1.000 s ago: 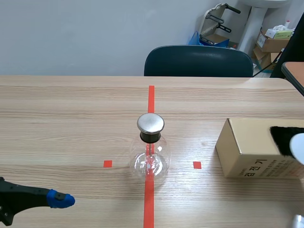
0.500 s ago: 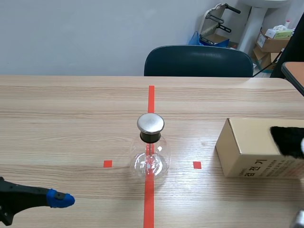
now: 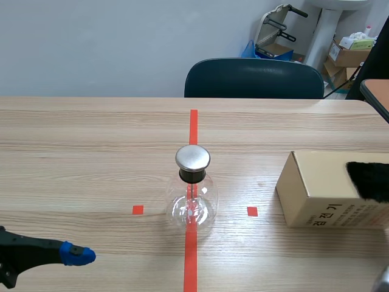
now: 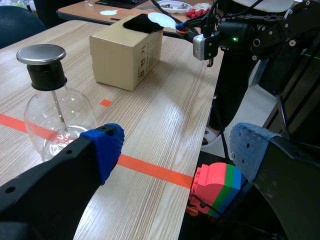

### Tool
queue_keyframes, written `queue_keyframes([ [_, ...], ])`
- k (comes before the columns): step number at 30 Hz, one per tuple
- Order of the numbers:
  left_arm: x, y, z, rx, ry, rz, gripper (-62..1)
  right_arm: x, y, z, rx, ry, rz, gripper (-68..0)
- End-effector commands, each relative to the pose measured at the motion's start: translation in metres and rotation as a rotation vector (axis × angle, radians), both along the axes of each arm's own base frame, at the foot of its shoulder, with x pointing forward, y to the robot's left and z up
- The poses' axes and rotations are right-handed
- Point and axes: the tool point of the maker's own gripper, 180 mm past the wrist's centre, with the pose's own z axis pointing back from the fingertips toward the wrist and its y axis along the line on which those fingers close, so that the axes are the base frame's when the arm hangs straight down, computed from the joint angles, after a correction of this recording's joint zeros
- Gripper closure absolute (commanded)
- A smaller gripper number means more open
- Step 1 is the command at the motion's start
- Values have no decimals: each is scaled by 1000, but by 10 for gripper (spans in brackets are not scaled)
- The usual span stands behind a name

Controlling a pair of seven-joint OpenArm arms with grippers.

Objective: Do the electroscope experiment

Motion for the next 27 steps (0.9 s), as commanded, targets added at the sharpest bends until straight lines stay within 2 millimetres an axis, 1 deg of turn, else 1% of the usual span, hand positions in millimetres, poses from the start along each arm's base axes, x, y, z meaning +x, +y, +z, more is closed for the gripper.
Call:
queue_keyframes([
  [1,1,-4,8,-35,-8,2,-465,-1,22,5,-23,-19,137,-17],
  [3,1,-4,8,-35,-8,2,-465,-6,43,2,-6,-4,258,-17],
  [4,1,-4,8,-35,-8,2,-465,-7,49,2,0,-1,292,-17],
  [6,1,-4,8,-35,-9,2,-465,-7,48,3,6,-8,280,-17],
  [7,2,-4,8,-35,-10,2,-465,-4,40,4,1,-15,235,-17],
  [11,2,-4,8,-35,-10,2,-465,1,-6,10,-35,-45,-18,-17],
  [12,2,-4,8,-35,-10,2,-465,1,-13,11,-40,-49,-54,-17],
  [14,2,-4,8,-35,-10,2,-465,0,-15,11,-46,-48,-65,-17],
  [15,2,-4,8,-35,-10,2,-465,1,-9,9,-45,-41,-32,-17],
  [16,2,-4,8,-35,-10,2,-465,1,2,7,-41,-32,25,-17],
  [19,2,-4,8,-35,-10,2,-465,-4,37,3,-16,-6,225,-17],
  [20,2,-4,8,-34,-10,2,-465,-6,44,2,-8,-3,265,-17],
  [21,2,-4,8,-34,-10,2,-465,-6,45,3,-3,-4,274,-17],
  [22,2,-4,8,-34,-10,2,-465,-5,42,4,-1,-10,255,-17],
  [23,2,-4,8,-34,-10,2,-465,-3,34,5,-4,-18,202,-17],
  [26,1,-4,8,-34,-10,2,-465,0,-4,9,-31,-42,-14,-17],
  [27,1,-4,8,-34,-10,2,-465,0,-11,10,-38,-47,-53,-17],
])
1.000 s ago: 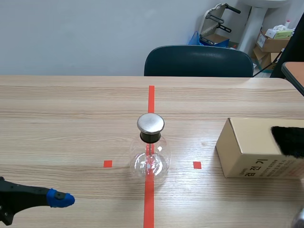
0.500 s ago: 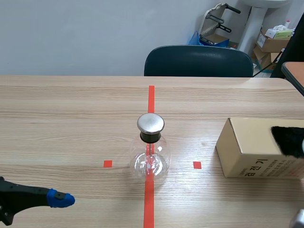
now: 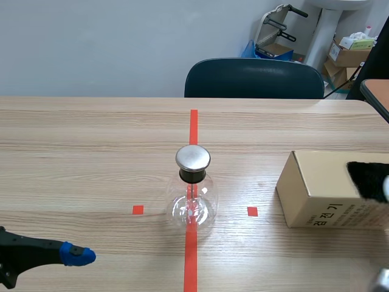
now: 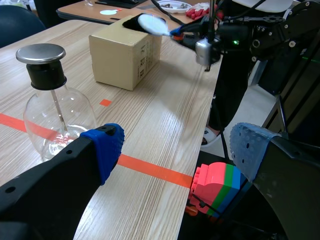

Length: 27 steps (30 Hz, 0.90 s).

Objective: Do the electroscope experiment

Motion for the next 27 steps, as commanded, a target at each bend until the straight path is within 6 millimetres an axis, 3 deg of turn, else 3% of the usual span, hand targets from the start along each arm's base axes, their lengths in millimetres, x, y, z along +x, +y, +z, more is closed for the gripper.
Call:
queue_keyframes([
  [1,1,-4,8,-34,-10,2,-465,2,-4,10,-46,-38,6,-17],
  [3,1,-4,8,-34,-10,2,-465,2,3,8,-49,-29,45,-17],
  [7,1,-4,8,-34,-10,2,-465,-4,51,2,-15,7,326,-17],
  [9,1,-4,8,-34,-10,2,-465,-7,62,1,-6,13,391,-17],
  [11,1,-4,8,-31,-9,2,-465,-4,55,3,0,-2,337,-17],
  [15,1,-4,7,-30,-9,1,-465,1,3,9,-30,-38,31,-17],
  [17,1,-4,7,-30,-9,1,-465,1,-4,10,-39,-41,-2,-17],
  [19,1,-4,7,-30,-9,1,-465,2,7,8,-38,-30,59,-17],
  [23,1,-4,7,-30,-9,1,-465,-3,51,2,-9,3,320,-17],
  [25,1,-4,7,-30,-9,1,-465,-6,60,2,-4,9,370,-17],
  [27,1,-4,7,-30,-9,1,-465,-4,53,3,-4,-1,326,-17],
])
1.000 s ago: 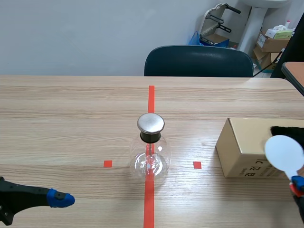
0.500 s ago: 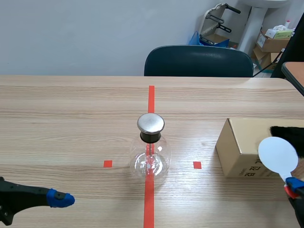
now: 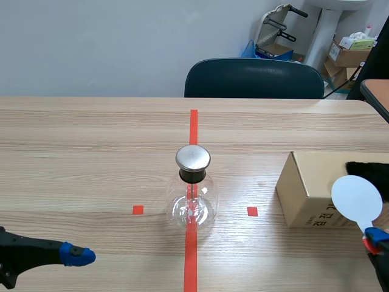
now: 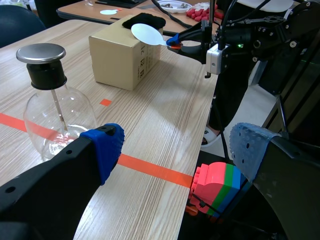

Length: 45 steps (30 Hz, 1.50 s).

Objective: Do the electroscope experiment

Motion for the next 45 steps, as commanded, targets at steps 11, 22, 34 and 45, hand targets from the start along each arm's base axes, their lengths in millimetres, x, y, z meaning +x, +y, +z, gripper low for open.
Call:
queue_keyframes([
  [11,1,-4,8,-31,-9,2,-465,9,-33,12,-65,-64,-154,-17],
  [22,1,-4,8,-32,-9,2,-465,10,-67,17,-86,-90,-345,-17],
  [34,1,-4,8,-32,-9,2,-465,8,-29,12,-66,-61,-114,-17],
  [45,1,-4,8,-32,-9,2,-465,5,-15,10,-59,-49,-32,-17],
])
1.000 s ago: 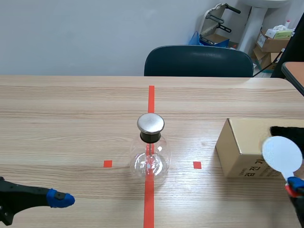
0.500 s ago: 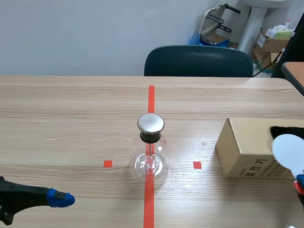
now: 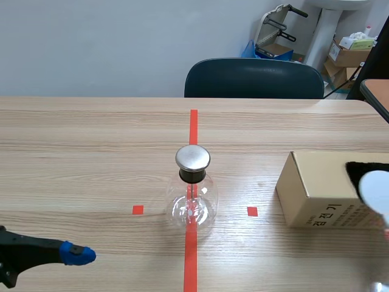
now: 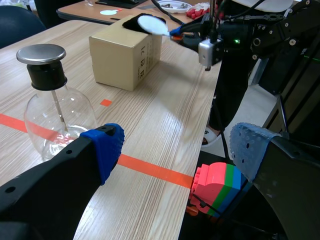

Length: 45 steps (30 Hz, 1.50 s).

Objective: Do the electroscope experiment

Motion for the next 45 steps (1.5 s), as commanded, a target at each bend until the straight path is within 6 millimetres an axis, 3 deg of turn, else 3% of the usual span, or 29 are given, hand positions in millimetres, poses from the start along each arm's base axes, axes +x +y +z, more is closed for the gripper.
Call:
queue_keyframes([
  [1,1,-4,8,-32,-9,2,-465,-1,6,7,-31,-32,63,-17],
  [4,1,-4,8,-32,-9,2,-465,0,2,8,-32,-36,41,-17],
  [10,1,-4,8,-32,-9,2,-465,7,-51,15,-71,-79,-260,-17],
  [12,1,-4,8,-32,-9,2,-465,7,-49,15,-73,-76,-247,-17],
  [17,1,-4,8,-31,-9,1,-465,1,-2,8,-43,-36,28,-17],
  [19,1,-4,8,-31,-9,1,-465,0,2,7,-39,-33,53,-17],
  [27,1,-4,8,-32,-9,2,-465,7,-57,17,-81,-82,-280,-17],
  [29,1,-4,8,-32,-9,2,-465,8,-52,16,-80,-78,-257,-17],
  [35,1,-4,8,-32,-9,2,-465,4,-14,9,-50,-47,-42,-17],
  [45,3,-4,8,-31,-14,3,-465,7,-37,13,-65,-66,-170,-17],
])
